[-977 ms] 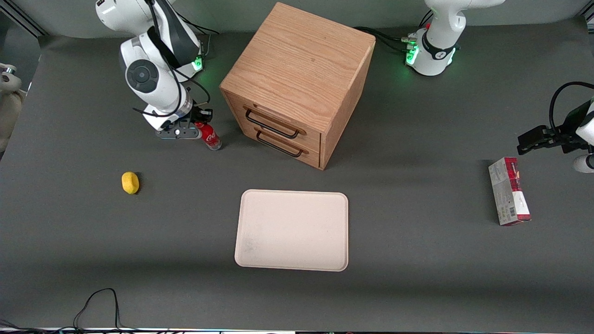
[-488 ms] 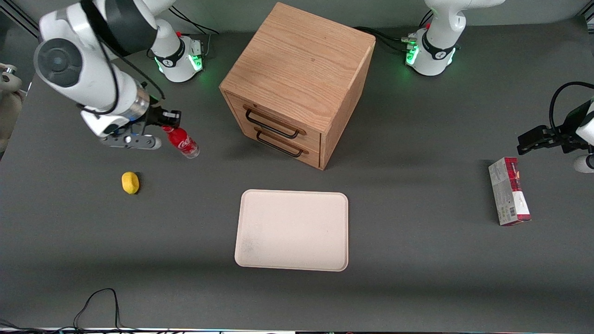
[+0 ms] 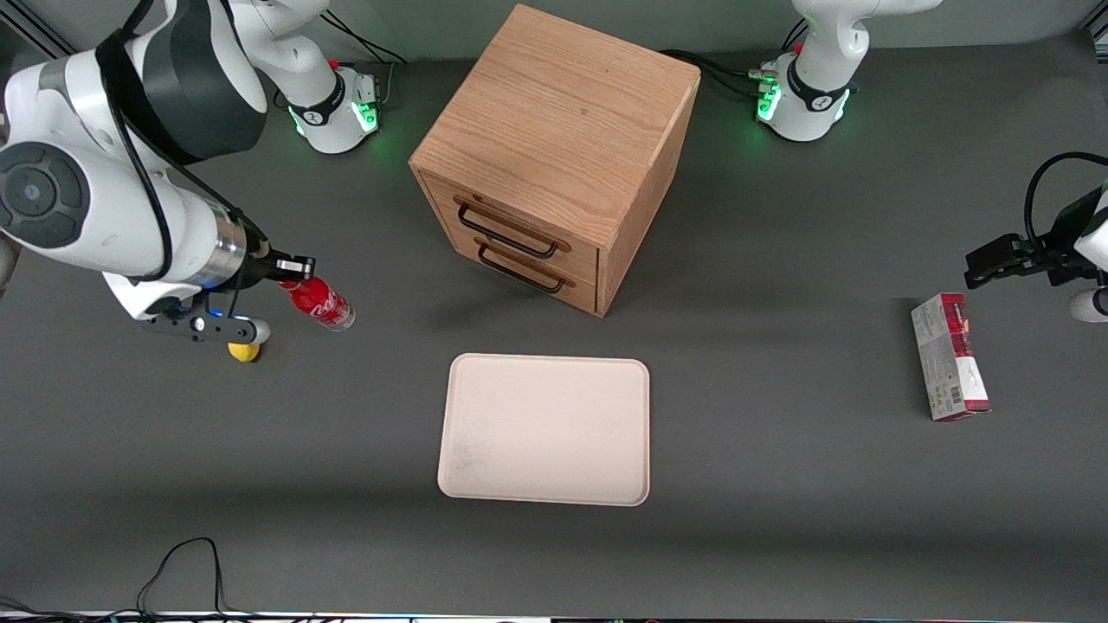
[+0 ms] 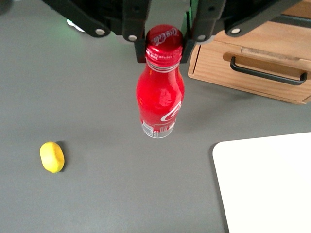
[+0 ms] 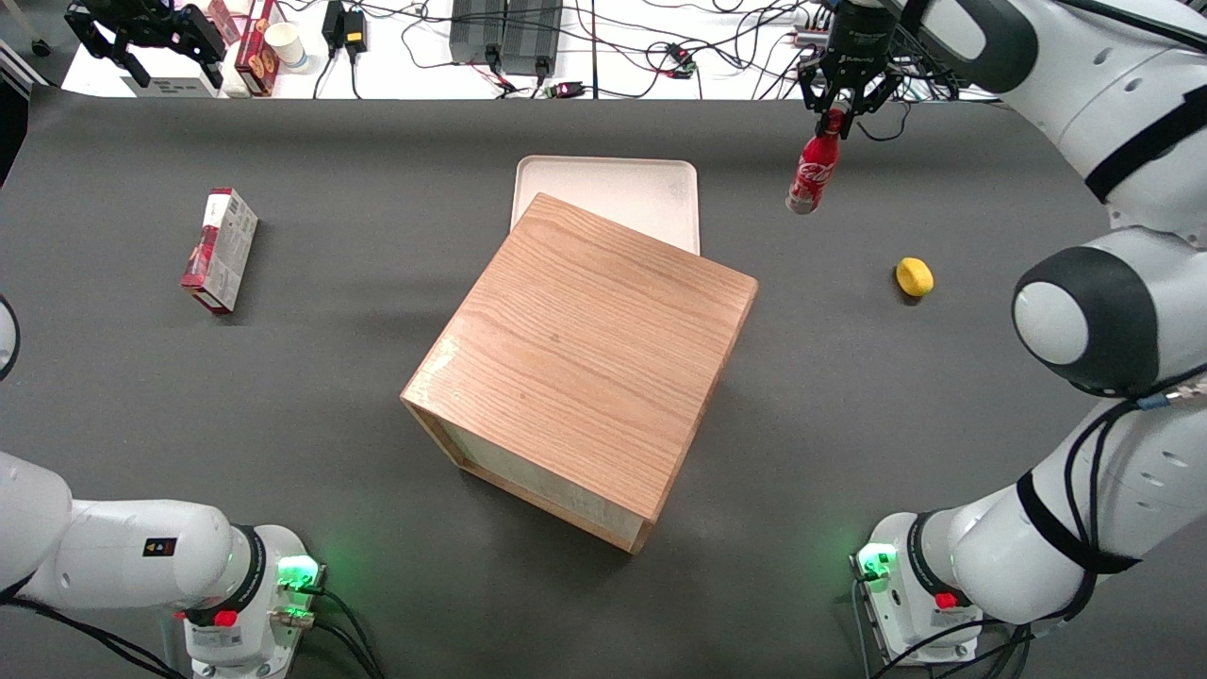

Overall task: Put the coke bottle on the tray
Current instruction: 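Lift the bottle and carry it with the right gripper toward the white tray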

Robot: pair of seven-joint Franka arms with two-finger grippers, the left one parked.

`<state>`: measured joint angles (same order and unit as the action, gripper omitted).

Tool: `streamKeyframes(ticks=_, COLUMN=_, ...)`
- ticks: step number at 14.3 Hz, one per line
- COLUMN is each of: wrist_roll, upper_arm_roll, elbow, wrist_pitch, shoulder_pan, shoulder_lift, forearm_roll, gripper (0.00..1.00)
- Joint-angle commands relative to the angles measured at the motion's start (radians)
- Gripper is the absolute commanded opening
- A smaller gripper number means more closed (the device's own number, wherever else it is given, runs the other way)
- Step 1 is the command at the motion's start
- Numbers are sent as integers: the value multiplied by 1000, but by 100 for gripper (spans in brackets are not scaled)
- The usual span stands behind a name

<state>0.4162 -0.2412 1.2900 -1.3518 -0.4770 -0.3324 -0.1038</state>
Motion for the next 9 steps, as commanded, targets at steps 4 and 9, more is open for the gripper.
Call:
streamKeyframes(ticks=4, wrist_roll=-10, upper_arm_roll=23, elbow=-383, wrist_pitch=51, shoulder_pan=55, shoulder_lift=-267, forearm_roll=-83, gripper=0)
streamKeyframes(ticks=9, wrist_roll=105, upper_arm_roll=114, elbow=-523, wrist_pitch=-148, shoulder_pan=69, shoulder_lift=-465, forearm_roll=-103, gripper=0)
